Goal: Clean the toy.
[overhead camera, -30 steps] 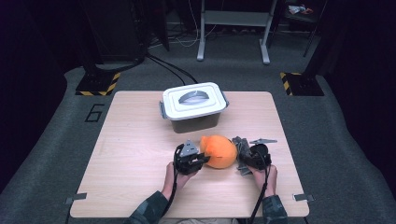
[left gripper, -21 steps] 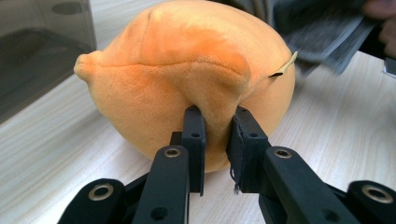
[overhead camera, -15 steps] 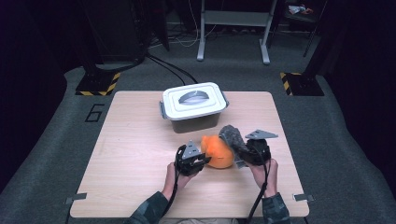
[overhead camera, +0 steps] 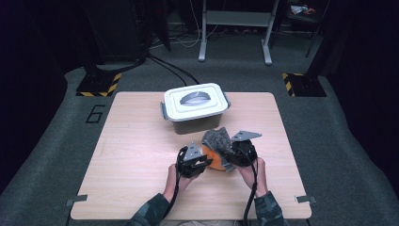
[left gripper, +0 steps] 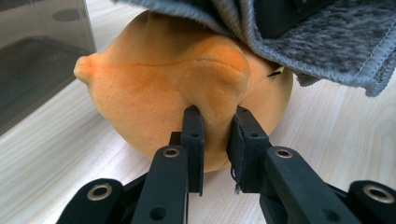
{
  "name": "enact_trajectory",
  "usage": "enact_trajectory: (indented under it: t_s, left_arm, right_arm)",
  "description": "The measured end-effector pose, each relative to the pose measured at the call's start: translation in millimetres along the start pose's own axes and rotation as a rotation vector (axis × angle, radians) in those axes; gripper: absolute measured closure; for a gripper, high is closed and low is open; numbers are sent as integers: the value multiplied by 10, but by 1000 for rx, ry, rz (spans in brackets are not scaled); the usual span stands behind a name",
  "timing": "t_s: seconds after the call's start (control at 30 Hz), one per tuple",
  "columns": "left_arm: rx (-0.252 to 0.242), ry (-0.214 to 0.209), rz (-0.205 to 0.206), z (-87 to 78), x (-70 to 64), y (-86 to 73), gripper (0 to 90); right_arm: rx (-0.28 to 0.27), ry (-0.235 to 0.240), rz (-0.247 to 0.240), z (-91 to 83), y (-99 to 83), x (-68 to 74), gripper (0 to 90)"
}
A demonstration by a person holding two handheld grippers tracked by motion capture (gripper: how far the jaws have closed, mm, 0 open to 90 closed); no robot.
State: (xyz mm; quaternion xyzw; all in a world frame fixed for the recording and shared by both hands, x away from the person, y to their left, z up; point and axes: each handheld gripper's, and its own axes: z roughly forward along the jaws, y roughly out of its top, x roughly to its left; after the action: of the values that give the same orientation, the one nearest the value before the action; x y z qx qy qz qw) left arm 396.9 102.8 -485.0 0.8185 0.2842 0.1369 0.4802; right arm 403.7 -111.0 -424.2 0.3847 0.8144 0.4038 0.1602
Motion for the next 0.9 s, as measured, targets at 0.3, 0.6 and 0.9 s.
enact_trajectory:
  t_s: [0.3,0.6,0.9]
  left_arm:
    - [-6,1,-12,7,15,-8,770]
    - [-3,3,-14,10,21,-10,770]
    - [1,5,-19,11,31,-10,770]
  right_arm:
    - [14,-64,38,-42,-77,-147,725]
    - [34,-121,133,-59,-260,-423,725]
    - [98,-153,195,66,-481,-675,725]
